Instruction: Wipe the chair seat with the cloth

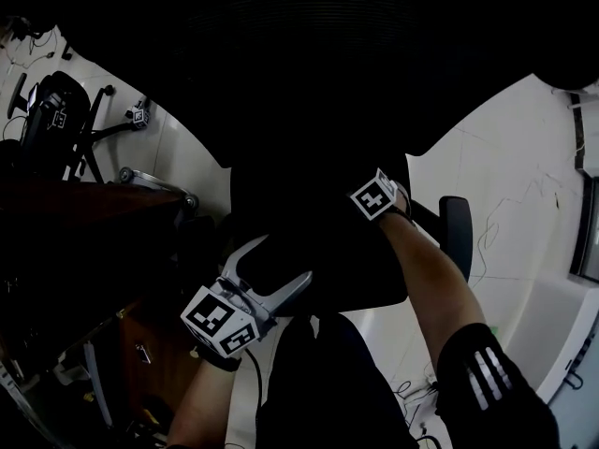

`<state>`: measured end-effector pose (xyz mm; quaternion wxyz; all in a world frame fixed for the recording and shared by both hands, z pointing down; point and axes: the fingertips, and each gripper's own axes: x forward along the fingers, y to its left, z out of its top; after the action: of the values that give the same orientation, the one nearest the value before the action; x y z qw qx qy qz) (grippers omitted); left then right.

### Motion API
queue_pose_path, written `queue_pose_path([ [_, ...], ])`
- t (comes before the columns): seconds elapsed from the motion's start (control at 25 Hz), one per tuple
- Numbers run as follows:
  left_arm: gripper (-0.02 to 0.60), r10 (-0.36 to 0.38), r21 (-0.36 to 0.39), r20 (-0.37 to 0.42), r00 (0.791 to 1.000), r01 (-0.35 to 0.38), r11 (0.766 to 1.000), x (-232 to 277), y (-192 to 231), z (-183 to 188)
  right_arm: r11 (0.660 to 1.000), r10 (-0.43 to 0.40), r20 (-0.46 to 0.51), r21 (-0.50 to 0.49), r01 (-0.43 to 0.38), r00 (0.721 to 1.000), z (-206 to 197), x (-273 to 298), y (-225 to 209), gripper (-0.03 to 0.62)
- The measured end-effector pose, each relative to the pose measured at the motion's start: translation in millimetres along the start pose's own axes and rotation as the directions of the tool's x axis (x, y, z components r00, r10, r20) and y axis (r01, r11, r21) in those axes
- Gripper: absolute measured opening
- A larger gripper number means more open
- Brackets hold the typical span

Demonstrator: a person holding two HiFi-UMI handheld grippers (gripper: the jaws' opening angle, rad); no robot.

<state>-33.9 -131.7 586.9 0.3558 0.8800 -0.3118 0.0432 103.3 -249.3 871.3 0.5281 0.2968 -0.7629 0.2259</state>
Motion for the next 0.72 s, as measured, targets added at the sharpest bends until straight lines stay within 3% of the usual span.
queue_pose_path([
  [0.24,0.387,-0.028,0.000,-0.019,0.999,0.028,1.000,7.4,-16.7,-7.2,0.993,-0.087,0.017,0.075,0.086,0.996,-36.3,-29.8,-52.8,0.049],
  [0.44,0.387,-0.022,0.006,-0.013,1.000,0.022,1.000,1.4,-18.8,-7.0,0.986,-0.130,0.051,0.112,0.124,0.990,-30.6,-38.8,-59.2,0.049],
  [0.6,0.387,0.003,0.001,-0.001,1.000,-0.003,1.000,-14.0,-12.3,-9.7,0.984,-0.023,0.159,0.180,-0.006,0.987,20.6,-41.7,-1.4,0.049],
  [0.72,0.387,0.048,-0.014,0.005,0.999,-0.048,0.999,-31.7,-3.5,-12.1,0.988,0.095,0.252,0.099,-0.123,0.963,86.3,-33.5,70.1,0.049],
])
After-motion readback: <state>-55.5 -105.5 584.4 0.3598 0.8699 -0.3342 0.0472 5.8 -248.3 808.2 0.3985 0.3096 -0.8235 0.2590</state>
